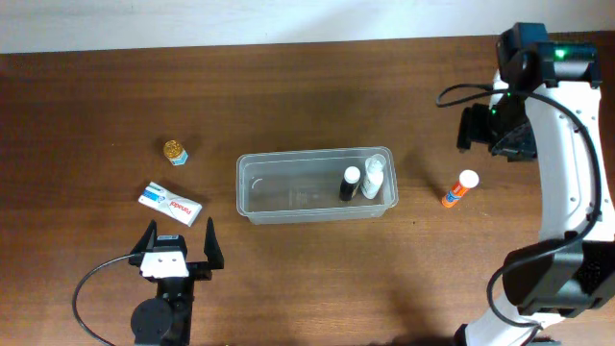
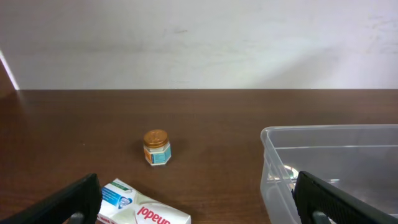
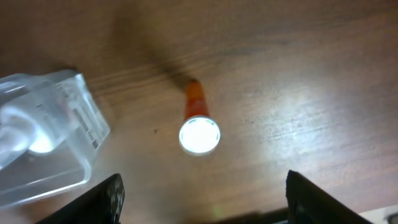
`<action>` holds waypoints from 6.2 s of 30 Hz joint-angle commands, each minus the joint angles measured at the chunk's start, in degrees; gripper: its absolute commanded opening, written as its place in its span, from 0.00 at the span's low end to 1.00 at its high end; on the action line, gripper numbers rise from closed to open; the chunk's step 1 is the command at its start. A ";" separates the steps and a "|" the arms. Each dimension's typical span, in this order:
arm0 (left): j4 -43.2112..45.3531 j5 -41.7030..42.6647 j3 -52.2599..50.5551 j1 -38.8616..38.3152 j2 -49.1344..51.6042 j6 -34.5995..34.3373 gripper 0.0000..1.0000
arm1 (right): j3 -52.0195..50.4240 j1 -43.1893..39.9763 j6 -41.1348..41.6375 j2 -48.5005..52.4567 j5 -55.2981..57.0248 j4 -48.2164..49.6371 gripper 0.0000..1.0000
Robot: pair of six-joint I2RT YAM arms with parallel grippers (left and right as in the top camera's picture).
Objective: Pack container
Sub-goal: 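Move right gripper to the orange tube and grasp it, then carry orange tube into the container and lower it upright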
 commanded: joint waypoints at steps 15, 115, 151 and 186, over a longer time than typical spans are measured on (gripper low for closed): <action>-0.35 0.02 0.00 0.28 0.02 1.09 0.99 | -18.03 -0.63 0.24 -1.01 -2.12 13.66 0.72; -0.35 0.02 0.00 0.28 0.02 1.09 0.99 | -5.14 22.84 -2.36 -9.07 -8.28 5.38 0.27; -0.35 0.02 0.00 0.28 0.02 1.09 0.99 | -26.60 26.88 0.33 -8.33 0.81 23.61 0.27; -0.35 0.02 0.00 0.28 0.02 1.09 0.99 | -27.91 27.58 3.30 -8.22 0.37 26.38 0.27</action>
